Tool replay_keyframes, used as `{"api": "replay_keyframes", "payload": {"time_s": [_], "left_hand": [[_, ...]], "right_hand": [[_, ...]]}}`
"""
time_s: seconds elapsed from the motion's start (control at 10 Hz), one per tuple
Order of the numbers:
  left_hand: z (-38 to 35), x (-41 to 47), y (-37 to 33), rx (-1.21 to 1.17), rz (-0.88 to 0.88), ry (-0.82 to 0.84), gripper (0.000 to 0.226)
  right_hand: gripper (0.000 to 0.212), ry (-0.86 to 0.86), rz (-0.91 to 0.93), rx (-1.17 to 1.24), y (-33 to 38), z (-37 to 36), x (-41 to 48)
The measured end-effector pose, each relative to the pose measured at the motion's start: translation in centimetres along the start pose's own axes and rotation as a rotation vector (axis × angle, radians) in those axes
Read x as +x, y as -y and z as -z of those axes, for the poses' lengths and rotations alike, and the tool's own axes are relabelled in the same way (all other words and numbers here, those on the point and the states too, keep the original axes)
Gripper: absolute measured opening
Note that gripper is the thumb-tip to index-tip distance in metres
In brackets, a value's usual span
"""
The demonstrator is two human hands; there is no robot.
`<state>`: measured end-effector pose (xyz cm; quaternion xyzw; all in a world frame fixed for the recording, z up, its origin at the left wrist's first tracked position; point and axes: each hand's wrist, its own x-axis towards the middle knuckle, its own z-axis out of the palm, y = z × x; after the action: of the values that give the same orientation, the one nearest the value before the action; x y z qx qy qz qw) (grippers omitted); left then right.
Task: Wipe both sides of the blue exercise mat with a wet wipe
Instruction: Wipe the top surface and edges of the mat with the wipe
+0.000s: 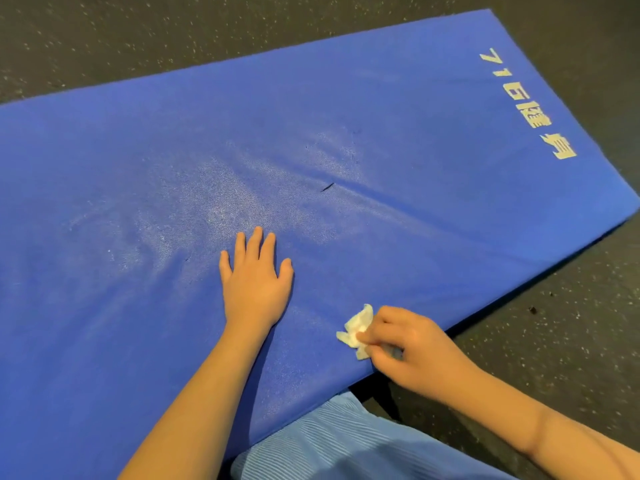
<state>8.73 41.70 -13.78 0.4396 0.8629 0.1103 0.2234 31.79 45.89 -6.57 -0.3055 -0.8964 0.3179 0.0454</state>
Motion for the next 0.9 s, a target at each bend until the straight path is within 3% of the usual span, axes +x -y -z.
{"api": "replay_keyframes", "payload": {"time_s": [0.2,0.3,0.4,0.5,0.6,0.7,0.9], "left_hand": [[0.0,0.0,-0.1,0.003,-0.003,-0.008,0.057],[0.0,-0.1,-0.1,0.003,-0.004,-0.007,0.057],[0.0,-0.1,-0.1,0.004,-0.005,-0.004,0.057],[-0.1,-0.1,-0.2,0.003,-0.005,-0.004,0.057],[0.0,-0.2,-0.3,0.003,-0.002,-0.006,0.057],[0.1,-0.2,-0.3,0.007,-0.005,-0.007,0.056],[0.1,-0.2,-0.2,0.017,-0.005,0.002,0.057]], "right_hand": [[0.028,-0.293,-0.234,-0.16,-2.8,0.1,1.0],[0.018,-0.131,-0.074,-0.022,-0.9,0.2,0.2],[0.016,-0.097,-0.187,-0.031,-3.1,1.5,2.5],[0.011,-0.238,-0.486,-0.12,-6.4,1.5,6.2],[0.01,-0.232,-0.403,-0.045,-4.6,-0.1,7.8],[0.012,0.012,0.005,-0.088,-3.6,-0.6,7.1],[0.017,-0.269,-0.445,-0.133,-7.4,0.8,10.4]]}}
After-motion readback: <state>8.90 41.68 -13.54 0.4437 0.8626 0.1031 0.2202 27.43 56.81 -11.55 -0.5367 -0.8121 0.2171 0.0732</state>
